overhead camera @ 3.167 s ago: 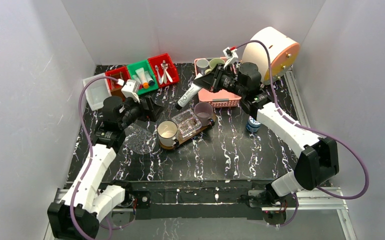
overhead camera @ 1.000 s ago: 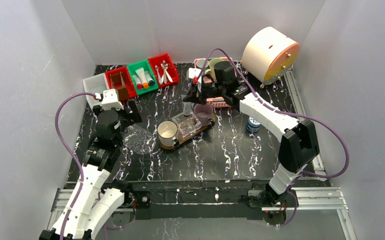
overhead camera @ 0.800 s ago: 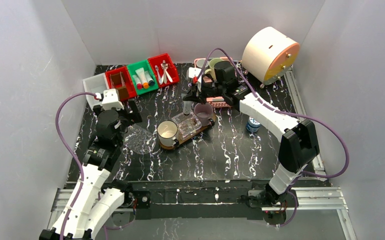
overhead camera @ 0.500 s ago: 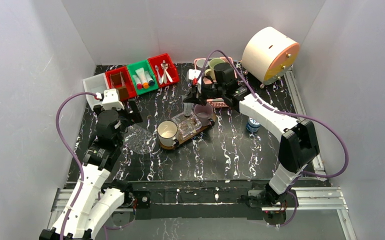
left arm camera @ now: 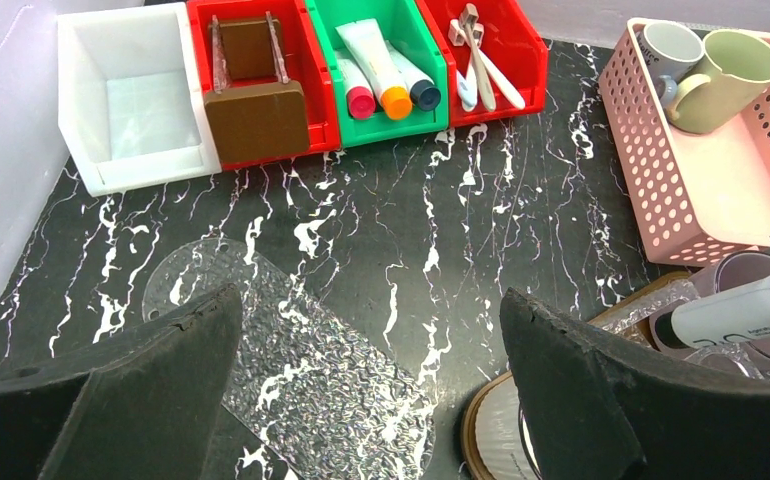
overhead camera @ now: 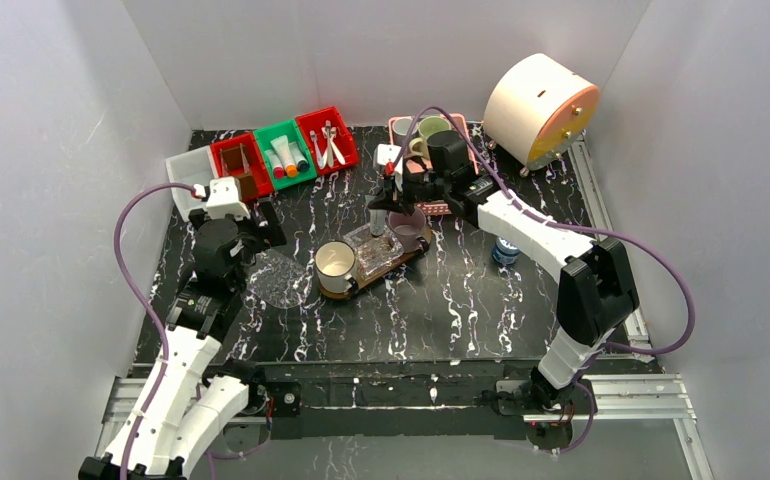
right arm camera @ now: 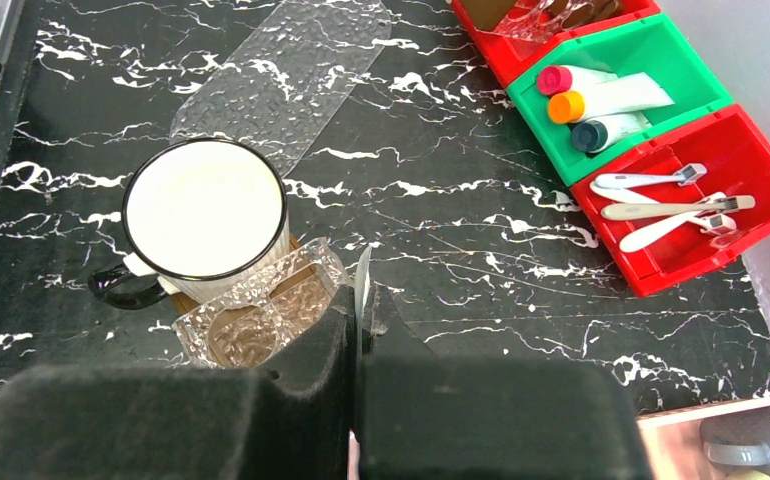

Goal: Prepare toiletry sets of a toothbrush and toothpaste on the tray
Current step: Place the toothpaste holder on the tray.

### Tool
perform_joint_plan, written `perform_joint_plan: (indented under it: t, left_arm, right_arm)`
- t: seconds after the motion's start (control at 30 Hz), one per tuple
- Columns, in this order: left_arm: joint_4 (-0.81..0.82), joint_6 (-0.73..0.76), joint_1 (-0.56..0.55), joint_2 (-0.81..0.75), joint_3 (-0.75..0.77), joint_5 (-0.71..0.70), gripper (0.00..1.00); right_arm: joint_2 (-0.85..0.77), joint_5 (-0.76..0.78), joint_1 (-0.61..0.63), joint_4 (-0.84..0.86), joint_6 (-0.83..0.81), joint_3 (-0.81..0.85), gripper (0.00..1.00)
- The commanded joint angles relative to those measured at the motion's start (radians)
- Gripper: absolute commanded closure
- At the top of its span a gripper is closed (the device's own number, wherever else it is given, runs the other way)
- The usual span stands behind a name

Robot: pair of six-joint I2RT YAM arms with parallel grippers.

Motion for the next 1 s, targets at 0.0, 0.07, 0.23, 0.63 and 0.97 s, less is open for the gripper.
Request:
perform_joint_plan:
  t: [0.0,0.07,0.23,0.63,0.97]
  left_arm:
    - [0.010,0.011,-0.004,0.002,-0.011,0.003,0.02]
    - [0.012,0.011,-0.003,0.003,-0.012,0.005,0.02]
    - [0.012,0.011,-0.004,0.008,-0.013,0.009,0.02]
    - [0.014,0.013,-0.004,0.014,-0.013,0.017,0.02]
    - [0.014,0.013,-0.004,0.018,-0.014,0.022,0.02]
  right_arm:
    - [-0.006,-0.004,0.002,0.083,-0.020,-0.001,0.99]
    - [-0.002,-0.007,0.003,0.094,-0.024,-0.010,0.99]
    - [0.007,-0.002,0.007,0.108,-0.028,-0.028,0.99]
    - [0.031,0.014,0.015,0.103,-0.064,-0.052,0.99]
    - [0.042,0.029,0.016,0.138,-0.071,-0.086,0.97]
